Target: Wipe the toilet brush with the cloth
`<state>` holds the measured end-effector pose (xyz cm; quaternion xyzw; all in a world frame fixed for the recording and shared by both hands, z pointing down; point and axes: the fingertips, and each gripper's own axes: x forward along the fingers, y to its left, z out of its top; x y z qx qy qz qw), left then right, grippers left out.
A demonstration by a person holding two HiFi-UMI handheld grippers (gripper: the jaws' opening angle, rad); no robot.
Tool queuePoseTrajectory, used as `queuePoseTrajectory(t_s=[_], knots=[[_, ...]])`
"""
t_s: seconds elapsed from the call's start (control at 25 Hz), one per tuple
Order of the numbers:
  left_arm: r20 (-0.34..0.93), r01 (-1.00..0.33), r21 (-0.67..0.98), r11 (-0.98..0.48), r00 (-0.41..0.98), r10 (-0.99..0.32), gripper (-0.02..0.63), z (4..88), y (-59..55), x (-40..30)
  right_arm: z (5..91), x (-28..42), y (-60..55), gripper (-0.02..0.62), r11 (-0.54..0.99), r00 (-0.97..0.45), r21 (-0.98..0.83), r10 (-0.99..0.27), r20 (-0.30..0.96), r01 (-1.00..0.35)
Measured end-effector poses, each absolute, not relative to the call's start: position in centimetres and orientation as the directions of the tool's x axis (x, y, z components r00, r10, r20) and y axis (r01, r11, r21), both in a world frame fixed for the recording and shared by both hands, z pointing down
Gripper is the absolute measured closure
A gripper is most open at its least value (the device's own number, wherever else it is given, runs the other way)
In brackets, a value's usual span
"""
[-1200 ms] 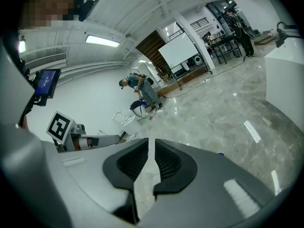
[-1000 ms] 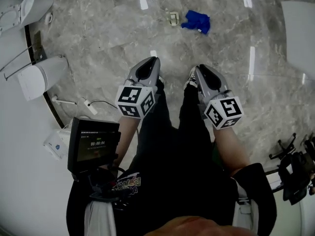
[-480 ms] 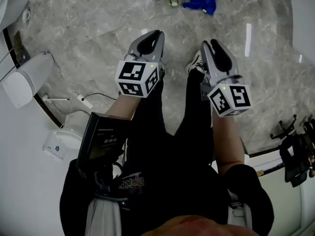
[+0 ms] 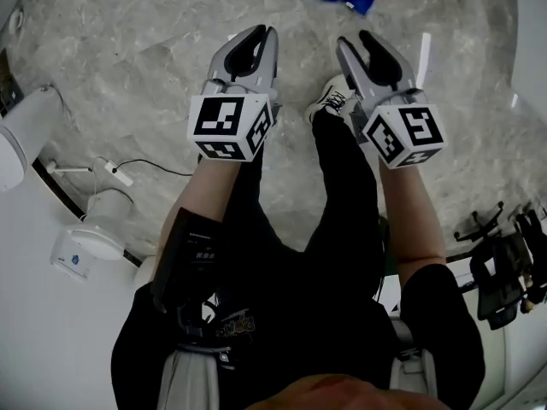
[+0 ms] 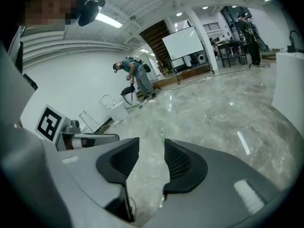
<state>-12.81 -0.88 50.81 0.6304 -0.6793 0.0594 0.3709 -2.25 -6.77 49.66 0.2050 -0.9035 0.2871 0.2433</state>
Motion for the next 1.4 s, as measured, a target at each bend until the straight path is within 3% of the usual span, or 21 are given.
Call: queuePoseTrajectory(t_s=[0.12, 0.4, 0.64, 0.88, 1.2, 1.32, 1.4], knots=[[0.561, -0.917, 0.372, 0.144, 0.099, -0.822, 0.522, 55.0, -1.1, -12.0, 54.7, -2.7, -7.6, 0.411, 0.815, -0.805, -0.361, -0.2, 0.558, -0.453], [0.53, -0.94, 0.319, 0.124, 0.068, -0.845, 0.522, 63.2, -3.3, -14.2, 68.5, -3.9, -11.3, 0.413, 0.849, -0.81, -0.294, -0.232, 0.539, -0.439], [0.45, -0.981, 0.191, -0.019, 0.105, -0.887, 0.448, 65.0, -6.9, -15.0, 83.8, -1.8, -15.5, 0.388, 0.878, -0.689, -0.151, -0.238, 0.685, -0.454], [0.329, -0.993, 0.113, -0.038, 0.073, -0.941, 0.443, 63.4, -12.4, -18.4, 93.5, 0.9, -20.7, 0.34, 0.831, -0.582, -0.143, -0.243, 0.776, -0.538], [0.233, -0.995, 0.048, -0.087, 0.096, -0.968, 0.443, 61.4, -14.6, -17.7, 101.3, 0.9, -21.2, 0.258, 0.958, -0.388, 0.027, -0.142, 0.911, -0.286], [0.267, -0.998, 0.03, -0.056, 0.062, -0.962, 0.507, 62.3, -15.1, -18.6, 104.0, 1.5, -20.2, 0.265, 0.981, -0.244, 0.046, -0.092, 0.965, -0.188], [0.278, -0.998, 0.042, -0.043, 0.053, -0.959, 0.509, 62.5, -15.5, -19.1, 104.6, 1.6, -20.6, 0.346, 0.984, -0.19, 0.065, -0.096, 0.977, -0.164]])
